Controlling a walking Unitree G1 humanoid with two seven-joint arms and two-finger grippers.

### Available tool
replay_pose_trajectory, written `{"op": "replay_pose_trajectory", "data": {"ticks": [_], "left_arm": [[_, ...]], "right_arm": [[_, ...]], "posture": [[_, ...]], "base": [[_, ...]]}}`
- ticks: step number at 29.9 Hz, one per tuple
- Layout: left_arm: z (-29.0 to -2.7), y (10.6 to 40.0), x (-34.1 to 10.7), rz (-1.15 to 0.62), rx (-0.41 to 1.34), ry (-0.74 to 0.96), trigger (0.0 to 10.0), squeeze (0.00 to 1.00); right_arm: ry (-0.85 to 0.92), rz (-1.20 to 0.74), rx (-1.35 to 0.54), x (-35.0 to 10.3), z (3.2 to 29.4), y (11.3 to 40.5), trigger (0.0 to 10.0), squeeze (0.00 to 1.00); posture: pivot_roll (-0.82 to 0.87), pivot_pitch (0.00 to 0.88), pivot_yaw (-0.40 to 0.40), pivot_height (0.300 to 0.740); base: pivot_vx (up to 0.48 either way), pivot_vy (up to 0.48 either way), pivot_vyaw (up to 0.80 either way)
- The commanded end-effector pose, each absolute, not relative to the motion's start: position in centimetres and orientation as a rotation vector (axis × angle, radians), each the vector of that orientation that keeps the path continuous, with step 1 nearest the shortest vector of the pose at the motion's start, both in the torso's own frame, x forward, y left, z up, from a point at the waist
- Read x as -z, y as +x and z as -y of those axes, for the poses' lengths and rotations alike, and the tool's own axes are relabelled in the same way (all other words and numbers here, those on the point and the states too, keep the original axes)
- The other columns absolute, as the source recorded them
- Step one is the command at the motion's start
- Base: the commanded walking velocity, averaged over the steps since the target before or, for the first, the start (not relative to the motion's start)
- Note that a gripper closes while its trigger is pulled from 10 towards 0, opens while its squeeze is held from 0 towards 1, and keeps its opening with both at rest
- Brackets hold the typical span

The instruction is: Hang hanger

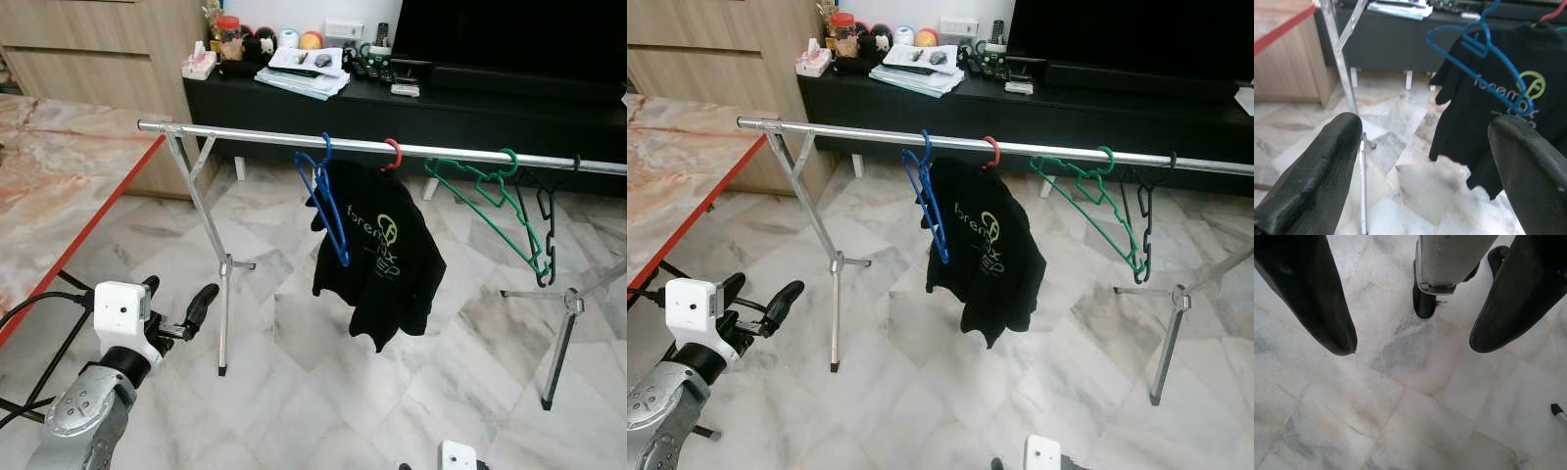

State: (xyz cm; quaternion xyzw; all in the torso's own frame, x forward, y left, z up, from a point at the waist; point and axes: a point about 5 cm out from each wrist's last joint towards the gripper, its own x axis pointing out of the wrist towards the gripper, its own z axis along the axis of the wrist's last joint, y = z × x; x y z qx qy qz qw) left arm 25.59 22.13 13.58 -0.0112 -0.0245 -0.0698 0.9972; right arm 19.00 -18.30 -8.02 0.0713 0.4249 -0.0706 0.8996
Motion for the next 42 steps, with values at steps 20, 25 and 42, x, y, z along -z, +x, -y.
{"op": "replay_pose_trajectory", "data": {"ticks": [20, 25, 42], "left_arm": [[-24.3, 19.7, 5.4, -0.764, -0.023, -0.063, 10.0, 0.0], [-24.1, 17.0, 7.3, -0.879, -0.041, -0.049, 10.0, 0.0], [-22.0, 18.9, 7.2, -0.855, -0.028, -0.057, 10.0, 0.0]], "right_arm": [[0.161, -0.908, 0.175, 8.7, 18.2, 17.5, 10.0, 0.0], [0.163, -0.932, 0.209, 9.2, 18.5, 16.4, 10.0, 0.0], [0.137, -0.884, 0.19, 8.3, 19.2, 18.0, 10.0, 0.0]], "posture": [[0.0, 0.12, -0.008, 0.74], [-0.01, 0.118, -0.007, 0.74], [-0.03, 0.059, -0.034, 0.74]], "base": [[0.0, 0.0, 0.0], [0.0, 0.0, 0.0], [0.0, -0.308, 0.0]]}}
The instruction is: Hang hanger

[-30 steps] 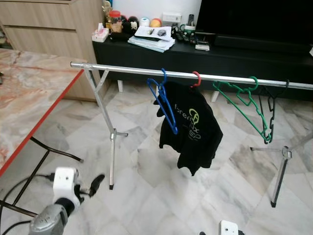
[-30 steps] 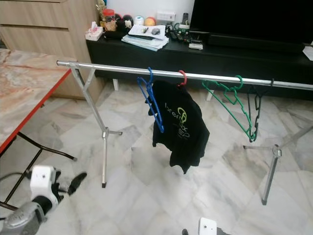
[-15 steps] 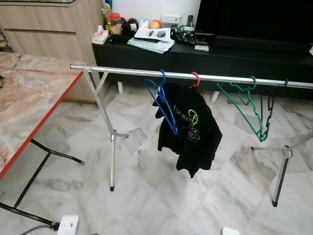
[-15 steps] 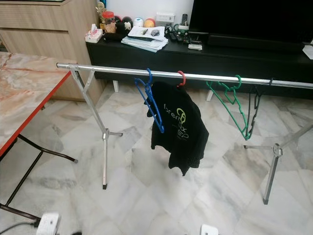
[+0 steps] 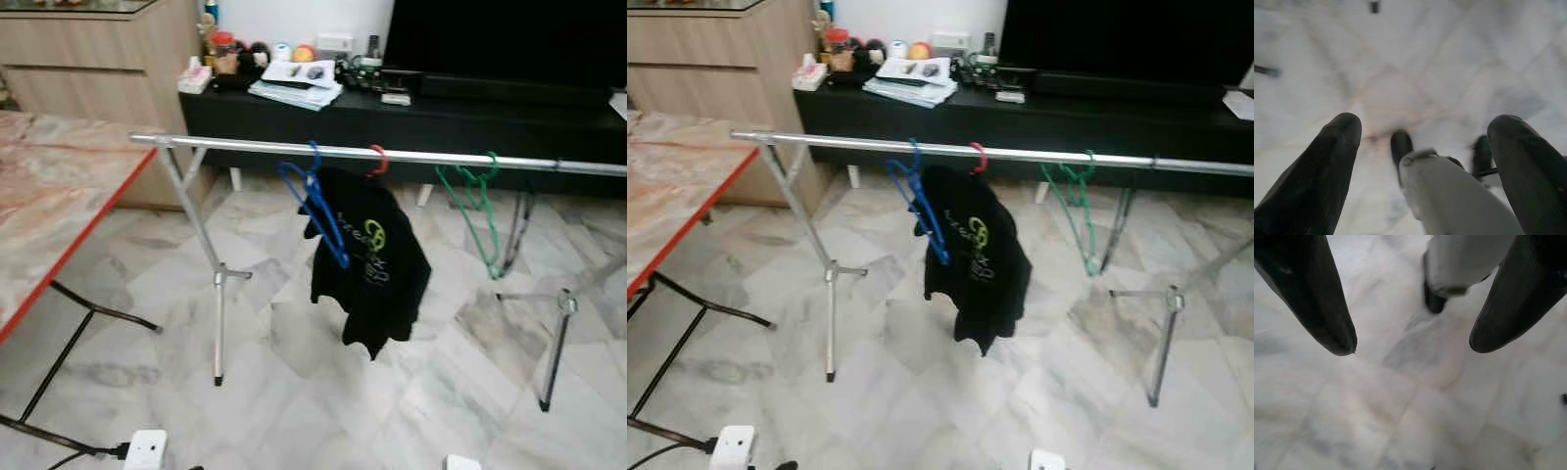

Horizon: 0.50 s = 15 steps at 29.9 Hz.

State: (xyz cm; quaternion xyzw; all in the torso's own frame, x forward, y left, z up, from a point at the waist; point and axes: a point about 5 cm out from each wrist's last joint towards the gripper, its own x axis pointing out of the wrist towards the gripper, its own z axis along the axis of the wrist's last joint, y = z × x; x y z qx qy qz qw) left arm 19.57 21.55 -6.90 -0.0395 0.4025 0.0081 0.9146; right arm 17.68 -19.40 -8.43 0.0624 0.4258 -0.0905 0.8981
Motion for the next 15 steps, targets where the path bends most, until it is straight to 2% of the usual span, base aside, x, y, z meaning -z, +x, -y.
{"op": "replay_pose_trajectory", "data": {"ticks": [1, 7, 15], "left_arm": [[-21.9, 19.0, 7.2, -0.856, -0.03, -0.061, 10.0, 0.0], [-22.1, 18.4, 7.5, -0.871, -0.062, -0.08, 10.0, 0.0], [-22.8, 17.7, 7.7, -0.893, -0.077, -0.072, 10.0, 0.0]], "right_arm": [[0.137, -0.883, 0.189, 8.3, 19.2, 18.2, 10.0, 0.0], [0.137, -0.877, 0.175, 8.0, 19.1, 18.8, 10.0, 0.0], [0.146, -0.871, 0.189, 8.0, 19.0, 18.8, 10.0, 0.0]], "posture": [[-0.03, 0.056, -0.035, 0.74], [-0.03, 0.044, -0.036, 0.74], [-0.05, 0.08, -0.018, 0.74]], "base": [[0.0, -0.42, 0.0], [0.0, -0.427, 0.0], [0.0, -0.429, 0.0]]}}
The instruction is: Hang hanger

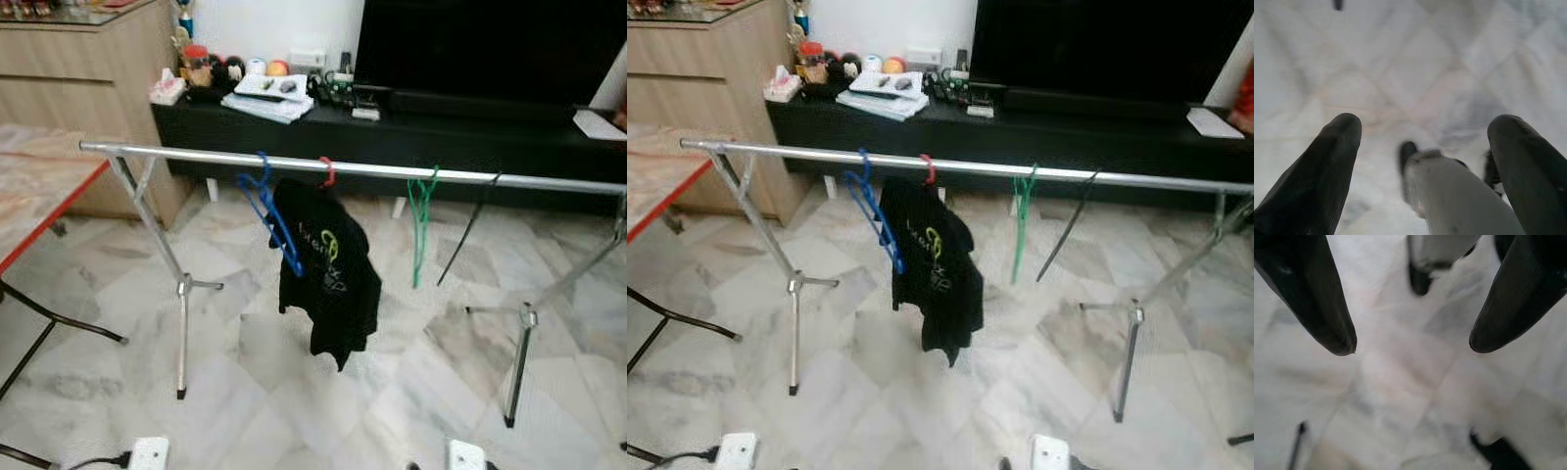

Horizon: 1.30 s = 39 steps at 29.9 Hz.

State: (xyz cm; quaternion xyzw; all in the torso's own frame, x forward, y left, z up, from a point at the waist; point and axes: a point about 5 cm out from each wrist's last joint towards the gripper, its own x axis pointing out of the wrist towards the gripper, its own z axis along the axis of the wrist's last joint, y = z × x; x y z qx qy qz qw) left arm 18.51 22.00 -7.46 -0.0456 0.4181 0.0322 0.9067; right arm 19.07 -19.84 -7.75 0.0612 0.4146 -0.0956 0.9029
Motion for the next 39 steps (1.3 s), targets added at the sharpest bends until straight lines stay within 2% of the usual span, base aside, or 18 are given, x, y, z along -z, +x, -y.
{"op": "replay_pose_trajectory", "data": {"ticks": [1, 10, 20, 36, 39], "left_arm": [[-22.7, 17.8, 7.7, -0.892, -0.074, -0.07, 10.0, 0.0], [-21.8, 18.9, 7.3, -0.859, -0.045, -0.06, 10.0, 0.0], [-21.9, 18.0, 7.8, -0.879, -0.061, -0.057, 10.0, 0.0], [-21.6, 17.6, 8.0, -0.879, -0.078, -0.072, 10.0, 0.0], [-21.6, 17.7, 8.0, -0.881, -0.065, -0.062, 10.0, 0.0]], "right_arm": [[0.151, -0.869, 0.195, 8.1, 19.0, 18.7, 10.0, 0.0], [0.146, -0.886, 0.2, 8.2, 19.0, 18.4, 10.0, 0.0], [0.136, -0.881, 0.204, 8.2, 19.2, 18.3, 10.0, 0.0], [0.116, -0.901, 0.196, 8.4, 19.5, 18.0, 10.0, 0.0], [0.116, -0.907, 0.193, 8.4, 19.4, 17.9, 10.0, 0.0]], "posture": [[-0.06, 0.082, -0.017, 0.74], [-0.05, 0.095, -0.022, 0.74], [-0.07, 0.088, -0.033, 0.74], [-0.08, 0.048, -0.037, 0.74], [-0.08, 0.041, -0.032, 0.74]], "base": [[0.0, -0.428, 0.0], [0.0, -0.374, 0.0], [0.0, -0.31, 0.0], [0.0, 0.0, 0.0], [0.0, 0.0, -0.71]]}}
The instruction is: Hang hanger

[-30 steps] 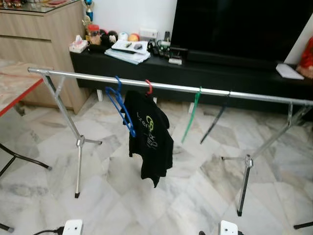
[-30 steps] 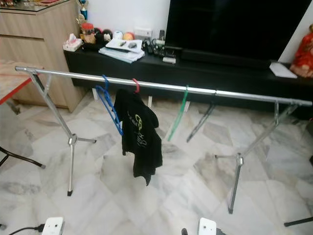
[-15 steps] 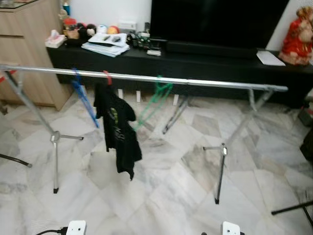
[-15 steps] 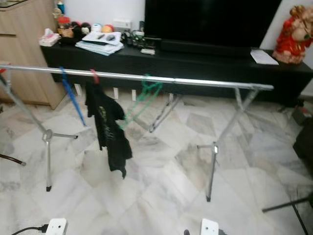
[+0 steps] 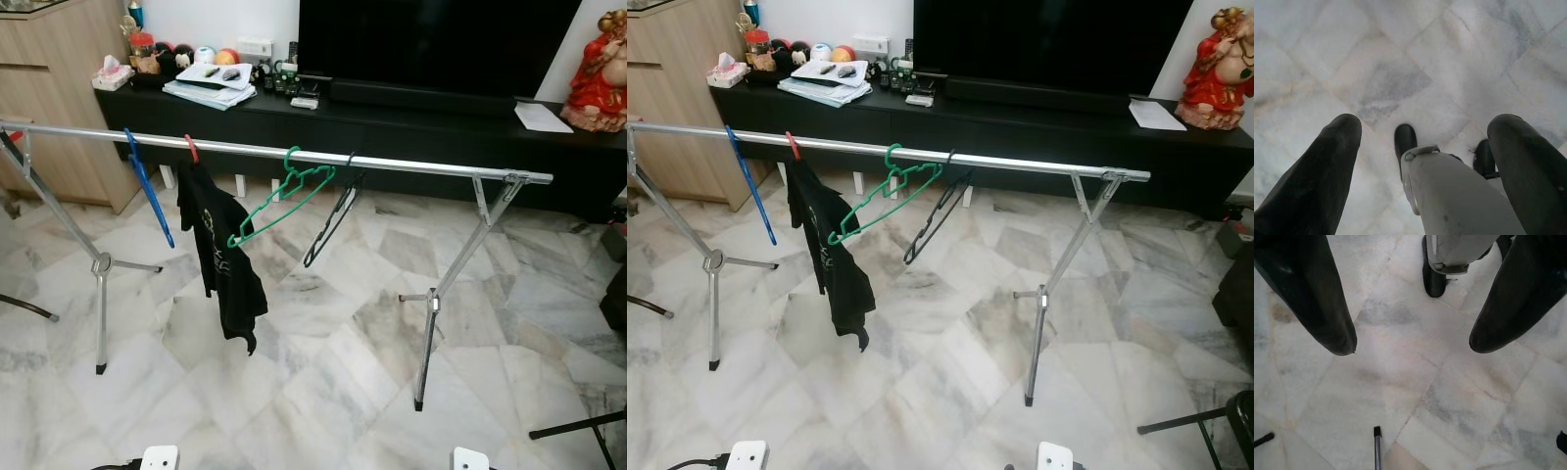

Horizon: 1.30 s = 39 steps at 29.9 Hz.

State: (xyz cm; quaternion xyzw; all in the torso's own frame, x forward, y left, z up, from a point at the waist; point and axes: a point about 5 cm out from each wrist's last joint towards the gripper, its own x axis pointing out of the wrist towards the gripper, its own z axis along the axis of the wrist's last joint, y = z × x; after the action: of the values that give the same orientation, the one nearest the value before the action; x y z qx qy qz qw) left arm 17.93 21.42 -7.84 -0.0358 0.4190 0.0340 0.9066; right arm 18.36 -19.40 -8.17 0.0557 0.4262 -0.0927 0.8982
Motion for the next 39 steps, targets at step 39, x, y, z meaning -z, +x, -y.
{"op": "replay_pose_trajectory", "data": {"ticks": [39], "left_arm": [[-20.97, 17.53, 8.15, -0.889, -0.05, -0.079, 10.0, 0.0]], "right_arm": [[0.115, -0.914, 0.19, 8.38, 19.28, 18.08, 10.0, 0.0]], "posture": [[-0.07, 0.078, -0.03, 0.74]], "base": [[0.0, -0.052, -0.66]]}}
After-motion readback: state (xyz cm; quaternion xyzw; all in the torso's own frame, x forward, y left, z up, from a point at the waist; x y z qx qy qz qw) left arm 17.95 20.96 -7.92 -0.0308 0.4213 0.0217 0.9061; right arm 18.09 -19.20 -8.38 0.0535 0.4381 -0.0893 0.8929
